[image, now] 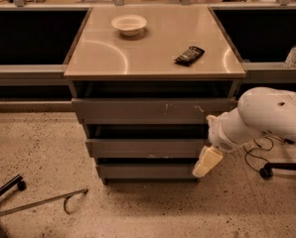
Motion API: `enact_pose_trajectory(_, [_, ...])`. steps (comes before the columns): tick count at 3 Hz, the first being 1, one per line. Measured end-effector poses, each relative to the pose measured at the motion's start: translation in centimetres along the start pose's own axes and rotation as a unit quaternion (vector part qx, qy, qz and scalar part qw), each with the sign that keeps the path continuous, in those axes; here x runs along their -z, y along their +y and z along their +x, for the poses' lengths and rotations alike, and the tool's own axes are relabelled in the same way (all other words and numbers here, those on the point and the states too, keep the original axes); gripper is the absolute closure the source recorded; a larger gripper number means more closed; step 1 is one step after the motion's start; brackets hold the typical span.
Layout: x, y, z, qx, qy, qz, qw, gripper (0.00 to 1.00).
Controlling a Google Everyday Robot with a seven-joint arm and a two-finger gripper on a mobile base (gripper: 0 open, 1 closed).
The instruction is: Open middle drawer
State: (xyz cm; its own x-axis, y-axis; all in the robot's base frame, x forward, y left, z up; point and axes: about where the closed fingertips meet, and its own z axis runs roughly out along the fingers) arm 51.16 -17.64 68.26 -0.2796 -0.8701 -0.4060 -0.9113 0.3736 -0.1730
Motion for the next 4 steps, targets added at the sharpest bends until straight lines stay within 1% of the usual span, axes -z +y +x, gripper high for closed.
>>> enact_pose_trajectory(1, [-5.5, -1.7, 1.5, 0.017, -0.009, -0.034, 0.9992, 0.00])
enact_pose_trajectory(2, [-10.5, -3.1, 3.4, 0.016, -0.020, -0.054, 0.9982, 0.00])
enact_pose_trajectory(3, [-14.0, -3.1, 5.2, -0.002, -0.036, -0.066, 0.9972, 0.00])
enact_pose_trajectory(4, [-14.1, -3.1, 5.2, -0.002, -0.037, -0.066, 0.9972, 0.00])
